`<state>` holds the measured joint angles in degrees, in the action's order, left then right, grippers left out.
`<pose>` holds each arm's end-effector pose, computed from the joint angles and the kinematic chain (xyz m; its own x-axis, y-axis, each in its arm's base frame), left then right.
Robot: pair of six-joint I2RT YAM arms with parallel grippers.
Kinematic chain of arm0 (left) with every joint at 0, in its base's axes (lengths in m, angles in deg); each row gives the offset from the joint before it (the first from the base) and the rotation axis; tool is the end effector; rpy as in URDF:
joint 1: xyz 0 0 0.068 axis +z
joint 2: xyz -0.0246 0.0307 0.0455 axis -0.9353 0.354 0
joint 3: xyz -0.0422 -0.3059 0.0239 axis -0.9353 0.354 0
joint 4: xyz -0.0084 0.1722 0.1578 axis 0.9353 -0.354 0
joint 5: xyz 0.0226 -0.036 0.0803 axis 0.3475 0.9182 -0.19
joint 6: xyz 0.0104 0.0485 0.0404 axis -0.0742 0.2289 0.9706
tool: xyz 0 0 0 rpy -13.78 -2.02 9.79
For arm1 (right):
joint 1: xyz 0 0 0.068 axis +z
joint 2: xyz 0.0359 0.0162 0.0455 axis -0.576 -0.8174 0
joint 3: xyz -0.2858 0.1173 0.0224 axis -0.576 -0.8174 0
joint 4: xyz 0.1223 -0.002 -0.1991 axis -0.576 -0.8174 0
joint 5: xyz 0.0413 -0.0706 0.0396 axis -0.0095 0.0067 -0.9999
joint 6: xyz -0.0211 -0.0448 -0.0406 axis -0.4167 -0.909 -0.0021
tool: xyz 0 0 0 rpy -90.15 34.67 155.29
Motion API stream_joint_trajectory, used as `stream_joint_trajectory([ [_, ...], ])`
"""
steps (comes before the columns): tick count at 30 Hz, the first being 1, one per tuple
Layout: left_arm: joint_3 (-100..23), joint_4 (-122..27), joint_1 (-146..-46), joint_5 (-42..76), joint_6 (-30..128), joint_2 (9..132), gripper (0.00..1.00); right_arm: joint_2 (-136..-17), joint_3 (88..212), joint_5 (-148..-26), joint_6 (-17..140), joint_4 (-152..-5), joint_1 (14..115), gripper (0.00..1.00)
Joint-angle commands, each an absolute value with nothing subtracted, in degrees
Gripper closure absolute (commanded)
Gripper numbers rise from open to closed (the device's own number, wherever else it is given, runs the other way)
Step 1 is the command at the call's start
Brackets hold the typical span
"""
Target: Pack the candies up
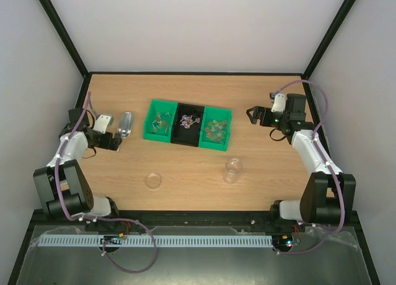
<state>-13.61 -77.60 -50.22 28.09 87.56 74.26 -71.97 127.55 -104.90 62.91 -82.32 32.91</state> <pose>0.2305 0.0621 0.2456 -0.7900 0.1802 -0.5860 0.2380 0.9710 -0.0222 0.2755 0.0105 0.3230 -0.5046 0.1494 -0.8503 -0.2761 0.9053 0.3229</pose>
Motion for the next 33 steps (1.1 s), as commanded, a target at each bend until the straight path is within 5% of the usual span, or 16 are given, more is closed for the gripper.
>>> stream_joint_trajectory([
  [1, -18.6, -77.6, -49.8, 27.9, 92.1, 78.0, 0.04, -70.5, 126.2, -107.1, 61.8, -82.0, 33.3, 0.01],
  [16, -31.6, -82.1, -52.8, 23.1, 91.0, 89.9, 0.38, -69.5, 125.5, -108.5, 60.6, -82.7, 33.4, 0.01],
  [33, -37.4, -75.3, -58.7, 16.4, 77.9, 97.7, 0.47, -60.1, 120.0, -103.8, 62.9, -73.7, 33.4, 0.01],
])
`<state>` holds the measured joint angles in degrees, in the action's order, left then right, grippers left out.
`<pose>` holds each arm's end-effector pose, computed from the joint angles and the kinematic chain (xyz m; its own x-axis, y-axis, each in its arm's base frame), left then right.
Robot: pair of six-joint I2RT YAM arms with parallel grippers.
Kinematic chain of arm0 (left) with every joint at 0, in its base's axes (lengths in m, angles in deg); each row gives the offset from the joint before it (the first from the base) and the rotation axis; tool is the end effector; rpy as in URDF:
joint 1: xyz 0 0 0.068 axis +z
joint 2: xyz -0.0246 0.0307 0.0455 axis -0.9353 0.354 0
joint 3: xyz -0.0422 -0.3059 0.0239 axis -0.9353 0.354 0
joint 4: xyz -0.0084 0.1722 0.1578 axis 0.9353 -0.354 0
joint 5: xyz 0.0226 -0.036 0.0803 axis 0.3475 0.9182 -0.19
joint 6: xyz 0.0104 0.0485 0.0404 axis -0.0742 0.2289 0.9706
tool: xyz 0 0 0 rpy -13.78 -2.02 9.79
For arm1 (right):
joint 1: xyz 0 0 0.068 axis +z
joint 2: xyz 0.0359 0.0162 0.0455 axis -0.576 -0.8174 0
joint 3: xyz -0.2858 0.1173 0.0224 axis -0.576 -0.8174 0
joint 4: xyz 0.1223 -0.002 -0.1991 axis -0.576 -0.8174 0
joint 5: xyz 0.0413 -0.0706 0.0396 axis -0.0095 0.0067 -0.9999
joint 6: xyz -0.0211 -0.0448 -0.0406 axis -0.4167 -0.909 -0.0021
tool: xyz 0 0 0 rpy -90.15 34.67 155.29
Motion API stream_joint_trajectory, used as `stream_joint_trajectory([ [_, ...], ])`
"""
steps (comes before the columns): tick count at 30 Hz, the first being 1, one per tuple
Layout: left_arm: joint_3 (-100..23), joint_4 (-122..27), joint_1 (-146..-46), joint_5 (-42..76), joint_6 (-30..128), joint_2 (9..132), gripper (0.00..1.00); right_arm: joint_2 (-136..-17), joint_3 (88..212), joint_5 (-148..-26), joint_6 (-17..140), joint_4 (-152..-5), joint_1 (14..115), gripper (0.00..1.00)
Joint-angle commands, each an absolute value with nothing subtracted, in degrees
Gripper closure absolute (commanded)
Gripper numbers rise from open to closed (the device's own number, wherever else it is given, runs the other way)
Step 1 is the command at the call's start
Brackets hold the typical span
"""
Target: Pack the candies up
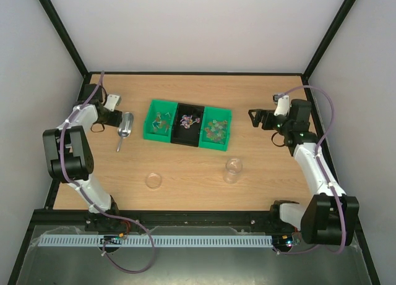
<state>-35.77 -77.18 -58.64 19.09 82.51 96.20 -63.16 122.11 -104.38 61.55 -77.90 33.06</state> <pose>0.3511 0.0567 0.2459 -0.8108 0.2219 -0.5416 0.2314 0.9715 0.0516 0.2394 0.0121 0.3363 -0.3765 0.1225 -0.9183 -0.3206 0.9127 0.2532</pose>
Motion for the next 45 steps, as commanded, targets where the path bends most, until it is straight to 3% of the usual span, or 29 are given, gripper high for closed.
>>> stream_joint_trajectory([
  [1, -37.3, -75.0, -58.7, 16.4, 77.5, 97.9, 0.47, -59.2, 119.4, -103.5, 63.7, -72.7, 33.4, 0.01],
  [17, -36.9, -74.9, -59.4, 19.8, 75.7, 101.6, 0.55, -61.7, 120.8, -102.7, 69.9, -72.6, 33.4, 0.02],
  [25, -37.0, -74.9, -59.2, 20.6, 71.8, 100.5, 0.80, -63.9, 122.9, -104.2, 72.2, -71.4, 33.4, 0.01],
  [28, -38.0, -75.7, -58.7, 21.5, 69.4, 100.0, 0.97, -66.4, 126.4, -106.1, 71.8, -73.5, 33.5, 0.01],
  [34, -41.3, -77.3, -56.0, 24.4, 60.4, 96.2, 0.98, -71.8, 137.5, -105.9, 70.3, -79.3, 34.9, 0.01],
  [45, -51.2, -83.9, -55.9, 14.4, 35.5, 84.4, 0.98, -79.7, 156.0, -101.1, 64.3, -86.6, 45.0, 0.01],
])
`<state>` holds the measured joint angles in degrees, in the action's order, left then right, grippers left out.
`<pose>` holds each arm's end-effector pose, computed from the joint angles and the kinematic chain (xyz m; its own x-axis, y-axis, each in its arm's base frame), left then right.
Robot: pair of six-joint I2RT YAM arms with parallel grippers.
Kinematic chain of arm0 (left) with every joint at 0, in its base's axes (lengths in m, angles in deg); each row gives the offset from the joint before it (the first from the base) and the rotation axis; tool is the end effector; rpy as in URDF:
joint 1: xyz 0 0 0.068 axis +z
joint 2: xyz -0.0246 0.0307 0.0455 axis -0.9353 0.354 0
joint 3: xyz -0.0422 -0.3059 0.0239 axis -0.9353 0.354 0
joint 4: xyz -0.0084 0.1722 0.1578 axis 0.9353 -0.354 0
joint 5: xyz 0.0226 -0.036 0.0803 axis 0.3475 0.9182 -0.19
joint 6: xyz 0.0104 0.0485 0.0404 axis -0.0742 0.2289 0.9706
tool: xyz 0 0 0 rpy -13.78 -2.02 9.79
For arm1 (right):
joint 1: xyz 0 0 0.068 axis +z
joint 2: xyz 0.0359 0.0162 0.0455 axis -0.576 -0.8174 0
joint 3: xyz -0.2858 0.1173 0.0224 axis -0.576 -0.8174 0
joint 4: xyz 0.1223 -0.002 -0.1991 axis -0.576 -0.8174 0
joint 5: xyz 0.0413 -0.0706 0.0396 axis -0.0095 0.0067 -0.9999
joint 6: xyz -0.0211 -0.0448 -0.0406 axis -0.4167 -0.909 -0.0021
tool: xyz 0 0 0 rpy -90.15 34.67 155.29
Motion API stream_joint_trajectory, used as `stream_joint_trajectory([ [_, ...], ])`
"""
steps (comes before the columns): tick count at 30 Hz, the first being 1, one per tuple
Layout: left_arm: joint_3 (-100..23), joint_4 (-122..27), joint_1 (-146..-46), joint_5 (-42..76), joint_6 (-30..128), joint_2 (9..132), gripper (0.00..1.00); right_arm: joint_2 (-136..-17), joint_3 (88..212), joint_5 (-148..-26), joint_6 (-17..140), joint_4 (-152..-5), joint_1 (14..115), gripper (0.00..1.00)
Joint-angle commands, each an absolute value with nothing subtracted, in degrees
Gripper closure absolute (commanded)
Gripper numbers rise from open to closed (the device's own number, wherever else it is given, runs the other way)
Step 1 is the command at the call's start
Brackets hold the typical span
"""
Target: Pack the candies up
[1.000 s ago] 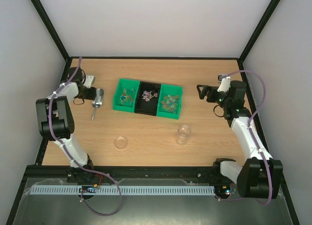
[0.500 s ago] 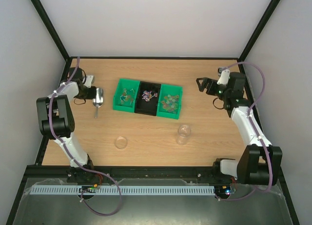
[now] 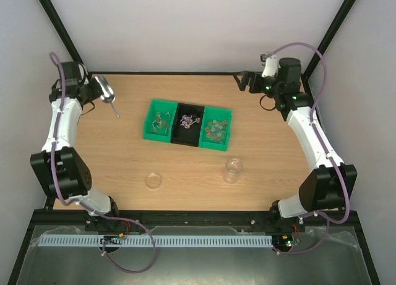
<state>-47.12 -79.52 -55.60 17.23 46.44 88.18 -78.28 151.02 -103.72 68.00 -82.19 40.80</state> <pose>0.3411 0.0753 0.3488 -0.5943 -0.3927 -0.7019 -0.2785 0.9192 -0.2785 0.3147 0.0515 0.4295 -0.2835 0.1832 -0.9413 -0.4386 0.8482 0.2971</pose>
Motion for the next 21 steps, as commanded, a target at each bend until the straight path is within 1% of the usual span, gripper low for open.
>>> stream_joint_trajectory([
  [1, -52.1, -84.5, -55.9, 14.5, 34.1, 83.7, 0.98, -80.0, 157.2, -100.3, 62.9, -86.9, 46.5, 0.01],
  [9, -56.9, -87.7, -56.2, 15.9, 25.3, 78.5, 0.98, -83.8, 164.8, -90.1, 51.9, -90.6, 62.5, 0.01],
  [15, -55.2, -87.6, -56.4, 19.3, 17.3, 73.4, 0.98, -86.6, 166.6, -80.5, 44.1, -86.5, 76.5, 0.01],
  [20, -54.0, -89.9, -57.1, 21.1, 12.5, 70.9, 0.98, -92.3, 170.8, -69.1, 38.0, -84.6, 88.7, 0.00],
  [21, -53.6, -89.9, -57.2, 21.3, 11.7, 70.3, 0.98, -93.7, 172.0, -66.9, 37.4, -84.5, 90.4, 0.02],
])
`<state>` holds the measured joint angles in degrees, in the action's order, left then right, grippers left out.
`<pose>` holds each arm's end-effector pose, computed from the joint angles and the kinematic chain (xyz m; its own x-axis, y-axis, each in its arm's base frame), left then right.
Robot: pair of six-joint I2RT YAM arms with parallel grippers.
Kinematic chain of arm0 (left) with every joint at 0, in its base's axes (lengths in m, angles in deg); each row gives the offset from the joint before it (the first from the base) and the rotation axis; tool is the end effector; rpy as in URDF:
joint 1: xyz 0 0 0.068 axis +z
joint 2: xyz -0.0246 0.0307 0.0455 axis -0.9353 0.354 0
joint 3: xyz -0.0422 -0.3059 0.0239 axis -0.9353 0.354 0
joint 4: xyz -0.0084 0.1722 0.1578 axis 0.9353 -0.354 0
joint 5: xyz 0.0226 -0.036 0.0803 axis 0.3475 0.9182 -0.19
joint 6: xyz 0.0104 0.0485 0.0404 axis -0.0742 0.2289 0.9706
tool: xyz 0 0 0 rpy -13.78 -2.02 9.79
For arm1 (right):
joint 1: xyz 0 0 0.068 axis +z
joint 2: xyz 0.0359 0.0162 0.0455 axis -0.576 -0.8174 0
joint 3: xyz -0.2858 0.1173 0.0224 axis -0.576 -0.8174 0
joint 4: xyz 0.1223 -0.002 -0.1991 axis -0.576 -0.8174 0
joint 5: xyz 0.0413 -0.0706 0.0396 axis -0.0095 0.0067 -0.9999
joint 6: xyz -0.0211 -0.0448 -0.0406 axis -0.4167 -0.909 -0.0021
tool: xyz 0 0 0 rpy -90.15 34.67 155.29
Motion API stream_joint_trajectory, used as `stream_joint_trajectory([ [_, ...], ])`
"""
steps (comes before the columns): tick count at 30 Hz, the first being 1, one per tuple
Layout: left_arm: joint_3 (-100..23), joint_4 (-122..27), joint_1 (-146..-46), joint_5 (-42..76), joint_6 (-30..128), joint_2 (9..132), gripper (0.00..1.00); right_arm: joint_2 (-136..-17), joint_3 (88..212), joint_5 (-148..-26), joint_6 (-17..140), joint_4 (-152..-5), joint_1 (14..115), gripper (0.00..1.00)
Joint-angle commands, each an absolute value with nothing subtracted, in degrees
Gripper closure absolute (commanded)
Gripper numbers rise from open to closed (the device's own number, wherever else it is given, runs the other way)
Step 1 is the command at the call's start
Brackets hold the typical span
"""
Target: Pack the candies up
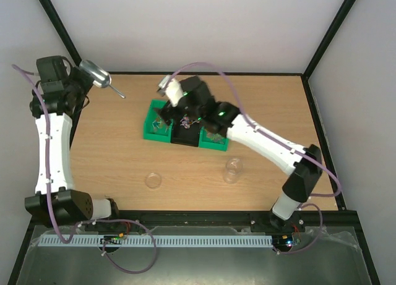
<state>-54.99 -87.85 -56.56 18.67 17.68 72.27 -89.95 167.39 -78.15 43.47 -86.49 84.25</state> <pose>0.2547 0.0486 0.4573 -0.2706 -0.7479 -0.6062 -0.3389 0.6634 -0.6672 0.2499 0.2866 0.4492 0.0355 -0.2556 -0.9661 -0.7481 0.6342 -0.1953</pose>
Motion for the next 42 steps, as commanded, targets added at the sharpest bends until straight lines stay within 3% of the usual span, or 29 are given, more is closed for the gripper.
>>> stream_joint_trajectory([
  [1, -52.8, -89.9, -57.3, 21.7, 10.7, 69.7, 0.98, -95.1, 173.1, -65.2, 36.8, -84.3, 92.1, 0.05],
  [11, -44.5, -89.2, -58.1, 26.7, 4.2, 65.4, 0.98, -104.5, 175.5, -48.0, 24.3, -73.3, 102.4, 0.18],
  [22, -38.4, -87.4, -60.4, 28.2, 2.6, 63.2, 0.98, -109.0, 178.8, -46.3, 20.9, -70.3, 103.6, 0.44],
  [27, -37.2, -86.8, -61.0, 28.5, 2.1, 62.5, 0.98, -110.9, 180.0, -45.8, 19.2, -70.0, 103.6, 0.50],
  [42, -36.4, -86.4, -61.1, 28.7, 1.9, 61.6, 0.98, -111.0, 179.0, -43.7, 18.3, -69.9, 103.6, 0.98],
])
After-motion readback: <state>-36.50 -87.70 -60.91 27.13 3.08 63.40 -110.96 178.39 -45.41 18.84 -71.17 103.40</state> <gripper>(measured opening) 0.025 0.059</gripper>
